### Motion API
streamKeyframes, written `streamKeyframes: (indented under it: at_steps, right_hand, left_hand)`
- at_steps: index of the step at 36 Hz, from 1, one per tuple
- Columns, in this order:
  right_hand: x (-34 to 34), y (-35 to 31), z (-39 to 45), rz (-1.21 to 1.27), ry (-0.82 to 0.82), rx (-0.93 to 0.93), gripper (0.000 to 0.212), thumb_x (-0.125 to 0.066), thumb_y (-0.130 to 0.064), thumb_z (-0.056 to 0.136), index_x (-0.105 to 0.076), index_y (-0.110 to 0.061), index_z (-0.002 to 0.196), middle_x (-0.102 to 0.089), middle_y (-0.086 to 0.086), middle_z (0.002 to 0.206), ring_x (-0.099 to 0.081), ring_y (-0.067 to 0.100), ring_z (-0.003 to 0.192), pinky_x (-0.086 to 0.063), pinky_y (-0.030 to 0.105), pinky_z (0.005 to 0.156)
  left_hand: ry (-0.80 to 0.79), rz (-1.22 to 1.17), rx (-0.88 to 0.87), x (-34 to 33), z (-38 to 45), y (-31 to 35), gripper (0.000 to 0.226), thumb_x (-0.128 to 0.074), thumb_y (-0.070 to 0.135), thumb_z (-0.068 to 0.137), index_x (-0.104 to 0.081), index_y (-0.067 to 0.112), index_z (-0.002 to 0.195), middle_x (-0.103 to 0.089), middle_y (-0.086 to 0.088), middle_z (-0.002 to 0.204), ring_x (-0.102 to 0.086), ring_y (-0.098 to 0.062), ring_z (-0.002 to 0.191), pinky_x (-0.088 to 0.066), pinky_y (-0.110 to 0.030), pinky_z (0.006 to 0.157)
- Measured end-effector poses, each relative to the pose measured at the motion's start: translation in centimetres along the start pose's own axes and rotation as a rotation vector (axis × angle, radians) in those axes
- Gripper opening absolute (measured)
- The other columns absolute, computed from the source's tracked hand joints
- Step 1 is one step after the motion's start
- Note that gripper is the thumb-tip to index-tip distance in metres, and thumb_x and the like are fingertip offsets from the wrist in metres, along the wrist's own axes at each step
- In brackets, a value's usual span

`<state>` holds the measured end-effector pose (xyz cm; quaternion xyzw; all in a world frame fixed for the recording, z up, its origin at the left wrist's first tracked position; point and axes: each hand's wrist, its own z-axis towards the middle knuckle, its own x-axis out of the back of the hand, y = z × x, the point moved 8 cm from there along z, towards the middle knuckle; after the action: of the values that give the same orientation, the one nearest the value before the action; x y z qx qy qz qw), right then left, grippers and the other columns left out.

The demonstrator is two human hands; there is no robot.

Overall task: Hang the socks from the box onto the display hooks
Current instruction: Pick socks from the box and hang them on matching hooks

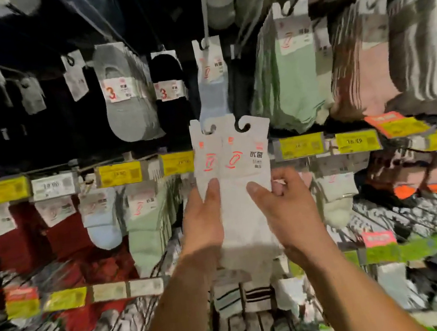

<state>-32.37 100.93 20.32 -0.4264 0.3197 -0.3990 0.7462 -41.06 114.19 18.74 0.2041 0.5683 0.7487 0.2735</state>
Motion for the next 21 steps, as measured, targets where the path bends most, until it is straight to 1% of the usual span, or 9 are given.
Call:
streamKeyframes:
  at_steps: [3,6,8,9,12,15,16,19,21]
  right_hand:
    - [-0.4,0.0,0.3,0.013,-0.003,-0.019,0.01,-0.064,-0.015,0.095,-0.062,-0.019,0.104,-0.077,-0.008,0.091,-0.073,0.007,0.082,-0.054,0.02,0.064]
    - [0.1,-0.9,1.1,-0.099,0.021,0.03,0.013,-0.06,-0.027,0.098,-0.07,-0.017,0.099,-0.071,-0.022,0.072,-0.062,-0.007,0.061,-0.044,0.01,0.055]
    - [0.8,-1.6,1.9,-0.126,0.034,0.02,0.016,-0.058,-0.03,0.099,-0.069,-0.019,0.094,-0.067,-0.022,0.064,-0.056,-0.006,0.054,-0.04,0.011,0.05]
    - [1.1,-2.1,2.5,-0.114,0.023,0.014,0.017,-0.056,-0.029,0.1,-0.069,-0.02,0.093,-0.069,-0.02,0.067,-0.057,-0.005,0.056,-0.042,0.012,0.051]
    - [2.0,-4.9,5.1,-0.137,0.027,0.028,0.02,-0.056,-0.028,0.1,-0.07,-0.014,0.095,-0.076,-0.002,0.084,-0.063,0.009,0.07,-0.05,0.023,0.059]
    - [2.5,-8.5,7.7,-0.131,0.014,0.087,0.035,-0.059,-0.04,0.093,-0.065,-0.005,0.096,-0.071,0.022,0.09,-0.058,0.021,0.07,-0.052,0.04,0.06]
    - [2.5,-9.7,8.4,-0.13,0.01,0.104,0.042,-0.059,-0.041,0.093,-0.062,0.001,0.099,-0.066,0.027,0.086,-0.053,0.022,0.068,-0.047,0.037,0.056]
    - [2.8,-12.0,10.5,-0.155,0.005,0.141,0.044,-0.057,-0.035,0.098,-0.058,0.009,0.102,-0.058,0.015,0.079,-0.051,0.019,0.065,-0.042,0.027,0.052]
    - [2.6,-12.4,11.7,-0.14,-0.016,0.122,0.043,-0.06,-0.037,0.096,-0.063,0.006,0.104,-0.068,0.014,0.085,-0.062,0.026,0.069,-0.052,0.035,0.056]
  left_hand:
    - [-0.033,-0.047,-0.052,-0.2,0.5,0.2,0.016,-0.044,0.034,0.107,-0.059,0.031,0.114,-0.067,0.023,0.094,-0.063,0.018,0.071,-0.044,-0.002,0.057]
    - [-0.081,-0.047,-0.1,-0.7,1.1,0.9,0.022,-0.043,0.038,0.107,-0.061,0.03,0.116,-0.069,0.021,0.098,-0.065,0.017,0.082,-0.05,-0.003,0.068]
    - [-0.109,-0.096,-0.11,-0.9,1.6,1.4,0.028,-0.045,0.041,0.106,-0.061,0.03,0.126,-0.072,0.012,0.116,-0.068,-0.001,0.107,-0.056,-0.024,0.089]
    - [-0.09,-0.105,-0.127,-0.8,2.0,1.7,0.027,-0.045,0.039,0.107,-0.061,0.032,0.127,-0.071,0.014,0.119,-0.067,-0.002,0.111,-0.055,-0.023,0.091]
    - [0.005,-0.088,-0.208,-0.3,2.8,3.4,0.023,-0.044,0.033,0.107,-0.06,0.032,0.124,-0.068,0.026,0.11,-0.062,0.016,0.1,-0.047,-0.003,0.077]
    - [0.012,-0.085,-0.23,-1.2,3.6,4.9,0.029,-0.046,0.032,0.107,-0.063,0.023,0.129,-0.071,0.017,0.115,-0.065,0.008,0.104,-0.049,-0.008,0.081]
    - [0.007,-0.091,-0.23,-1.7,3.9,5.3,0.03,-0.046,0.031,0.107,-0.063,0.022,0.129,-0.072,0.014,0.115,-0.066,0.008,0.103,-0.05,-0.009,0.081]
    - [0.031,-0.061,-0.242,-2.8,4.5,6.5,0.02,-0.049,0.034,0.105,-0.064,0.026,0.114,-0.069,0.023,0.099,-0.064,0.017,0.086,-0.044,0.0,0.064]
    - [0.017,-0.053,-0.239,-3.5,5.2,7.0,0.023,-0.049,0.037,0.105,-0.065,0.024,0.117,-0.07,0.02,0.1,-0.065,0.012,0.09,-0.047,-0.003,0.065]
